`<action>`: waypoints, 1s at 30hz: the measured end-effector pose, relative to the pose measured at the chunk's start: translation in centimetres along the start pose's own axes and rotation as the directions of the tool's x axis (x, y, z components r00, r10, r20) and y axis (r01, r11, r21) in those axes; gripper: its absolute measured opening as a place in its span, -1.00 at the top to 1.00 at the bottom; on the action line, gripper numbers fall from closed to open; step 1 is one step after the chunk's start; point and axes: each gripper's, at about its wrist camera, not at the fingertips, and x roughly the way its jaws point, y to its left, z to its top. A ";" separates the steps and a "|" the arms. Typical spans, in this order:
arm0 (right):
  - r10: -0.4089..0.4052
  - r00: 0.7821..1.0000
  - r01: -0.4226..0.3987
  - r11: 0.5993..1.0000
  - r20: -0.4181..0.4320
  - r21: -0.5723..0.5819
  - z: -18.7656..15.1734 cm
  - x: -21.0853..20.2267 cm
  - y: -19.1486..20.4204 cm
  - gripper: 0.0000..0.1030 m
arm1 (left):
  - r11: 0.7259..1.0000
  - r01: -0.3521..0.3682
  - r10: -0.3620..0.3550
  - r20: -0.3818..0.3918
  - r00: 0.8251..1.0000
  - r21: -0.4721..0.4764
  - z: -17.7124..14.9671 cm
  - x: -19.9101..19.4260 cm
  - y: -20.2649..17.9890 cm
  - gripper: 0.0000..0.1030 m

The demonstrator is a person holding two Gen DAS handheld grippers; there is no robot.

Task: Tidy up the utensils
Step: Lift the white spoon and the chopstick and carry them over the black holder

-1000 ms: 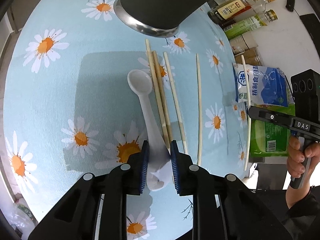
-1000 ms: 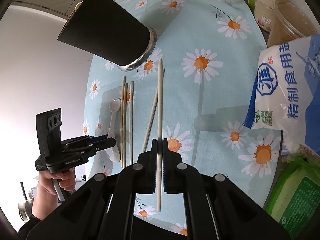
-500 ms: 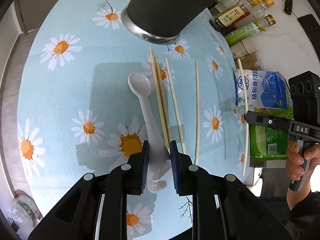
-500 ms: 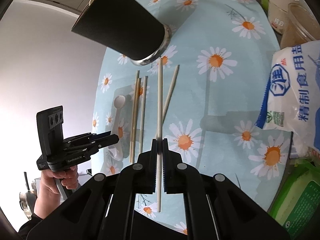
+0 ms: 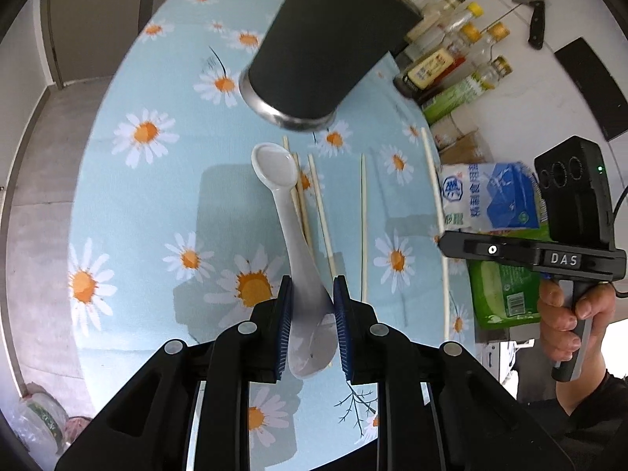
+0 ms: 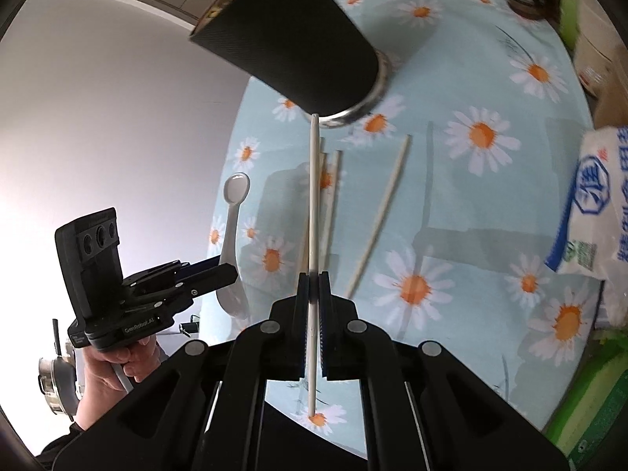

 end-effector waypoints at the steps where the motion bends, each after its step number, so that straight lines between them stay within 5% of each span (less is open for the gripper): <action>1: 0.001 1.000 -0.001 1.000 0.002 -0.010 0.1 0.2 0.5 0.89 | 1.000 0.008 -0.008 0.010 1.000 0.001 0.0 -0.5 0.1 0.63; 18: 0.013 0.988 -0.004 0.998 0.151 -0.061 2.2 0.2 6.5 0.89 | 0.983 0.143 -0.159 0.139 0.977 0.118 3.8 -7.1 -0.6 0.63; 26: 0.024 0.955 0.005 0.995 0.297 -0.096 3.7 -2.1 7.9 0.89 | 0.965 0.175 -0.213 0.194 0.958 0.196 7.2 -8.5 -1.7 0.63; 30: 0.039 0.918 0.006 0.994 0.395 -0.111 4.7 -3.1 8.3 0.89 | 0.951 0.164 -0.226 0.228 0.947 0.262 9.1 -9.0 -2.9 0.63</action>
